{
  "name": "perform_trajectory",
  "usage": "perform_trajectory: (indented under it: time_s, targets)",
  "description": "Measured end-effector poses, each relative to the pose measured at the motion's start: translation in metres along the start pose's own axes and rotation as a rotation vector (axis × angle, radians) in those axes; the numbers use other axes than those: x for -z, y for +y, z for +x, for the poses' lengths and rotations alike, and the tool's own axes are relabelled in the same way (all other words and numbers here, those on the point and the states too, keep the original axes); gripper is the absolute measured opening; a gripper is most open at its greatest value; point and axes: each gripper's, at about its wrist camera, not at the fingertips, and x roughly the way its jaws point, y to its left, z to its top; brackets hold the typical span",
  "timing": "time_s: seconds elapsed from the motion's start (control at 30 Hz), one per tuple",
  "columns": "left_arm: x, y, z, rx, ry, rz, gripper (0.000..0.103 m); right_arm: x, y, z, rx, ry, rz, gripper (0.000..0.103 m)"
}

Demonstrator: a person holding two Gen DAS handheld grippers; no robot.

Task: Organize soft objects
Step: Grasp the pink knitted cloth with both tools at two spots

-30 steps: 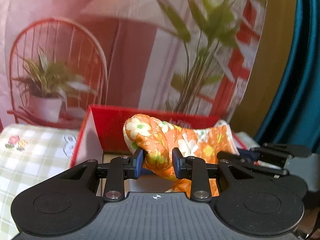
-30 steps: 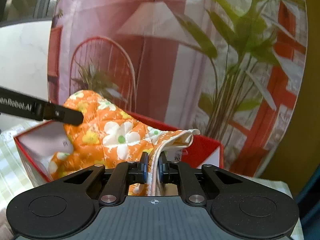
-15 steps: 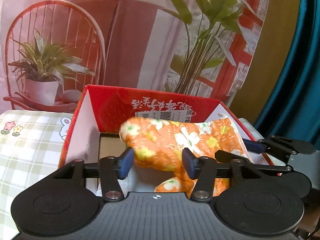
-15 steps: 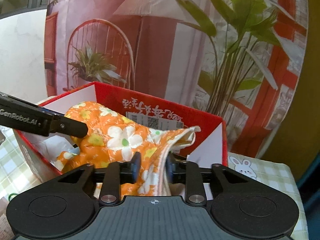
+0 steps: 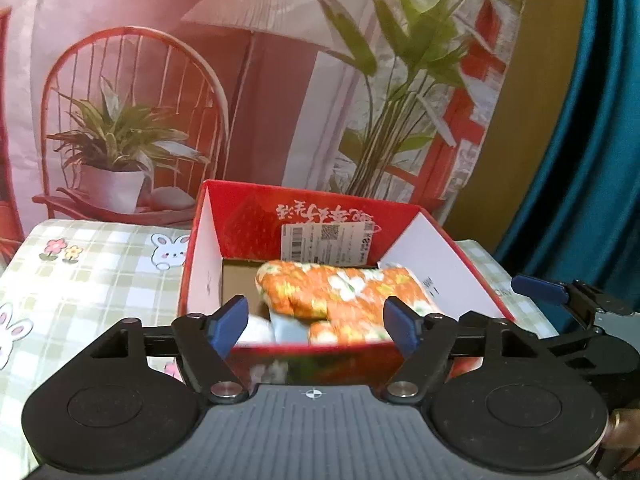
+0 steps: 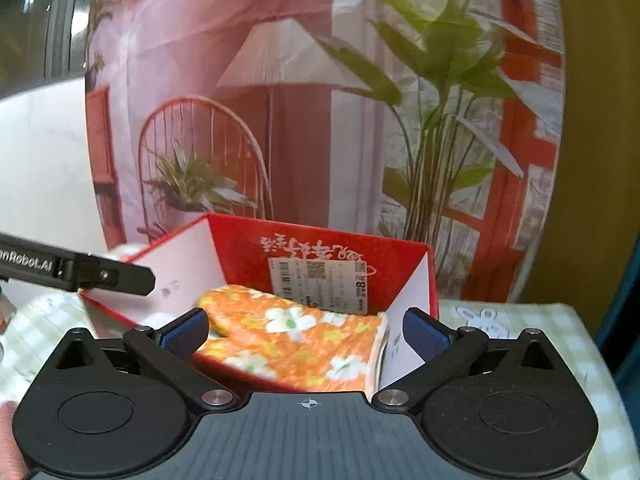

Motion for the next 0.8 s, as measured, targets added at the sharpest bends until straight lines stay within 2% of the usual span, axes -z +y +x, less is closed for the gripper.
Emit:
perform_trajectory:
  time_s: [0.13, 0.33, 0.47, 0.5, 0.7, 0.8]
  targets:
    - [0.02, -0.001, -0.027, 0.01, 0.012, -0.012, 0.078, 0.012, 0.004, -0.032, -0.023, -0.02, 0.032, 0.102]
    - [0.063, 0.0, -0.057, -0.002, 0.043, -0.035, 0.079, 0.044, 0.009, -0.072, -0.08, 0.02, 0.075, 0.102]
    - [0.089, 0.003, -0.069, -0.008, 0.064, -0.059, 0.082, 0.072, 0.02, -0.091, -0.1, 0.092, 0.049, 0.102]
    - [0.095, 0.004, -0.071, -0.016, 0.07, -0.059, 0.082, 0.089, 0.026, -0.098, -0.12, 0.152, 0.037, 0.102]
    - [0.117, 0.003, -0.079, -0.055, 0.076, -0.058, 0.083, 0.111, 0.046, -0.113, -0.123, 0.235, -0.072, 0.102]
    - [0.126, 0.002, -0.082, -0.06, 0.071, -0.055, 0.088, 0.115, 0.055, -0.114, -0.118, 0.276, -0.136, 0.102]
